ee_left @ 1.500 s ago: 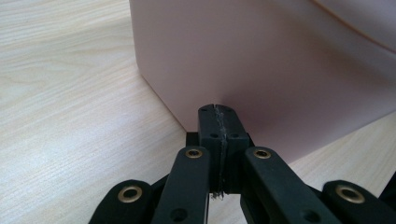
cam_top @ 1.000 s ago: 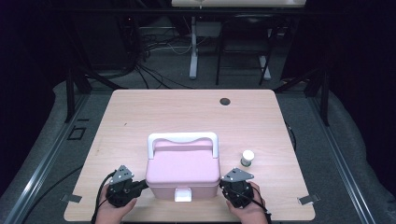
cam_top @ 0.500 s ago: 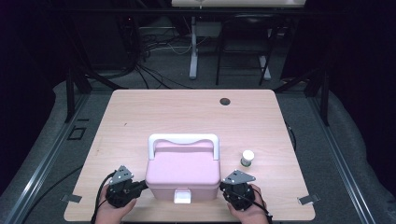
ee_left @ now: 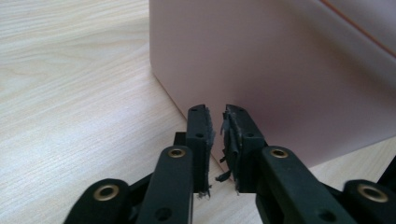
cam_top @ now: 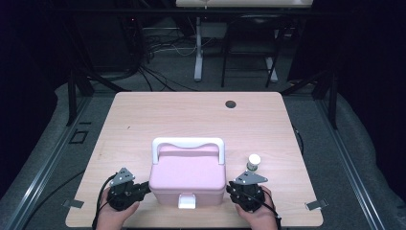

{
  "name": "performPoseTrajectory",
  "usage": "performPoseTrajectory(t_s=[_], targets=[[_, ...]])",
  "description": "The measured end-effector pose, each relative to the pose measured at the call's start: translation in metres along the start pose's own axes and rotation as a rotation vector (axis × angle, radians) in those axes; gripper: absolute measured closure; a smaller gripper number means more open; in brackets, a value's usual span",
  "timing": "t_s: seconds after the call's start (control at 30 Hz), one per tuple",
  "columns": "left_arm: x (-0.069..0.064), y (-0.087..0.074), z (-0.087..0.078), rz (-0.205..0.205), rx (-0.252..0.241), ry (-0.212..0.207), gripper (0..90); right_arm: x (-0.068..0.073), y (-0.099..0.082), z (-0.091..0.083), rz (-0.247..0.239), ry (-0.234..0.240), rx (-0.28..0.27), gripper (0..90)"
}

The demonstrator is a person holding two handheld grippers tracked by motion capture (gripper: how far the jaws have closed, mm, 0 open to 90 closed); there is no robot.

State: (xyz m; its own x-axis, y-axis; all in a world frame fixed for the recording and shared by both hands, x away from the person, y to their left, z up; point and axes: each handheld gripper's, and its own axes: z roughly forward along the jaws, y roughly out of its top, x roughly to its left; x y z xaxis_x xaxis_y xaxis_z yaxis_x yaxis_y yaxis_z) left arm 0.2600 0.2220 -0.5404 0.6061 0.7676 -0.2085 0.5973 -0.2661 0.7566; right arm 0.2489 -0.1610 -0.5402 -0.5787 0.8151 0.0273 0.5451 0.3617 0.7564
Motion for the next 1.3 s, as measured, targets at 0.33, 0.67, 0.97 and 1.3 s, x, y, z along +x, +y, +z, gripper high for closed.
performPoseTrajectory(t_s=[0.33, 0.67, 0.97, 1.3], targets=[[0.004, 0.002, -0.001, -0.009, -0.01, 0.002, 69.8, -0.006, 0.002, -0.004, 0.007, 0.009, -0.01, 66.7], [0.007, 0.004, -0.002, -0.014, -0.012, 0.008, 59.4, -0.005, 0.007, -0.006, -0.012, 0.01, -0.033, 61.2], [0.009, 0.006, -0.007, -0.018, -0.016, 0.001, 58.6, -0.009, 0.009, -0.012, -0.014, 0.005, -0.047, 59.9], [0.007, 0.015, -0.018, -0.008, -0.031, -0.012, 58.9, -0.01, 0.017, -0.021, 0.001, 0.04, -0.064, 57.7]])
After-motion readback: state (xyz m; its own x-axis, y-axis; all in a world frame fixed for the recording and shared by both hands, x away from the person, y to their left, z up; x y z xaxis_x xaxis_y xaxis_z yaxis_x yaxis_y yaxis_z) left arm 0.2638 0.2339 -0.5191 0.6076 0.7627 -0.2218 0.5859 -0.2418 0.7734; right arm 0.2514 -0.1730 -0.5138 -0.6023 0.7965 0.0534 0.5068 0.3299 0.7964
